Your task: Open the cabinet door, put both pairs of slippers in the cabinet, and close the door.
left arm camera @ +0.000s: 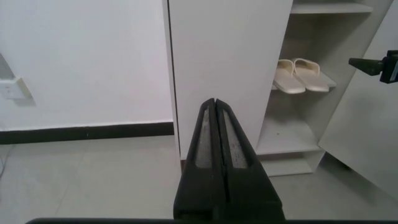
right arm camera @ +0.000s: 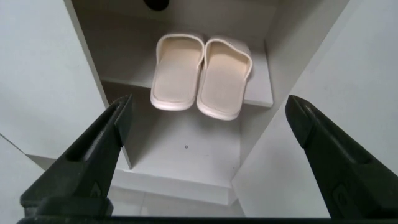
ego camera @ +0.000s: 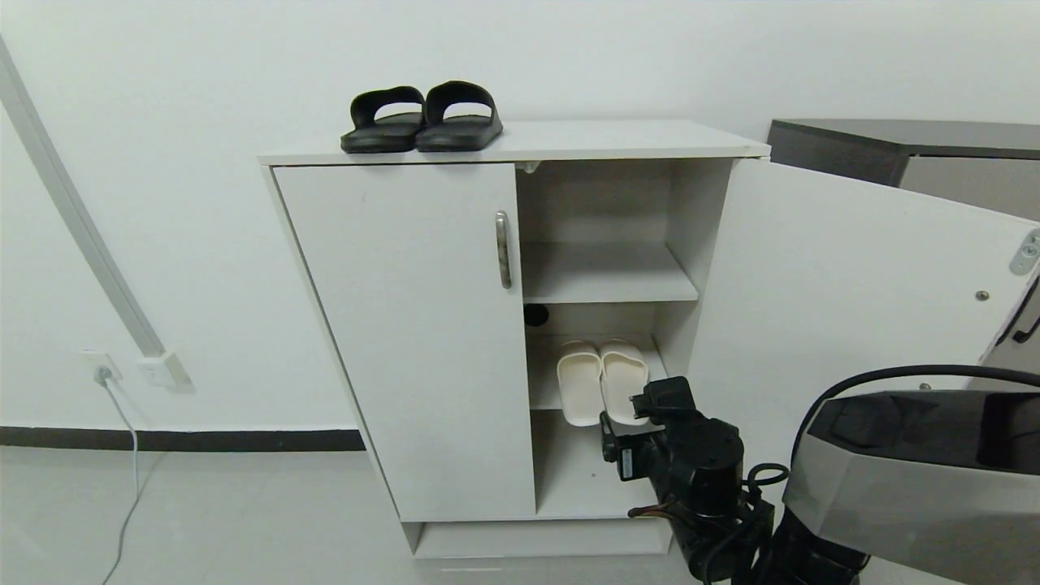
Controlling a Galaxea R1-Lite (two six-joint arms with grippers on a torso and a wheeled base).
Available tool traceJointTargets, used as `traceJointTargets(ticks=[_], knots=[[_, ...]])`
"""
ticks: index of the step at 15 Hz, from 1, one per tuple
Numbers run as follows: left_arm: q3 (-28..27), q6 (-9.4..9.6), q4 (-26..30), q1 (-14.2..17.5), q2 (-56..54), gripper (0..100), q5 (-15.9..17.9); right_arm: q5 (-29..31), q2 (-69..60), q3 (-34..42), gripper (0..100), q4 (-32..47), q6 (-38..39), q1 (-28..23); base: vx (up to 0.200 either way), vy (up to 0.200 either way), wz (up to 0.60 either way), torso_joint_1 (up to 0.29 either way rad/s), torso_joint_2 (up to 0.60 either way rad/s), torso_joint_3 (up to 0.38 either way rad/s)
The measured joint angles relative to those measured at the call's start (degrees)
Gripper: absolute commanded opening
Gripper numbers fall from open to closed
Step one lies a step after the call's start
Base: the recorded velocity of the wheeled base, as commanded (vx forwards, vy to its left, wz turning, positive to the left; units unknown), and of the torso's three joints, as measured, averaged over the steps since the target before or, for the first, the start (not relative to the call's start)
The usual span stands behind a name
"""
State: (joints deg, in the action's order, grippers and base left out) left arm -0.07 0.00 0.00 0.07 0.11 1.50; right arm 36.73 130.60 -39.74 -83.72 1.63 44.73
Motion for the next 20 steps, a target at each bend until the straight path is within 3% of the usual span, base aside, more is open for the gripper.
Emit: traceJointTargets(ticks=[15,20], knots=[[-0.02,0.0,0.0,0.0,0.0,0,0.0,0.0,0.28,1.29,100,-1.97,-0.55,0.0,0.0,0.2,0.0,0.001,0.0,0.003],[0.0,0.1,0.0,-0.07,0.0,0,-0.02,-0.15,0.28,2.43,100,-6.0,-2.41,0.0,0.0,0.0,0.0,0.0,0.0,0.0]])
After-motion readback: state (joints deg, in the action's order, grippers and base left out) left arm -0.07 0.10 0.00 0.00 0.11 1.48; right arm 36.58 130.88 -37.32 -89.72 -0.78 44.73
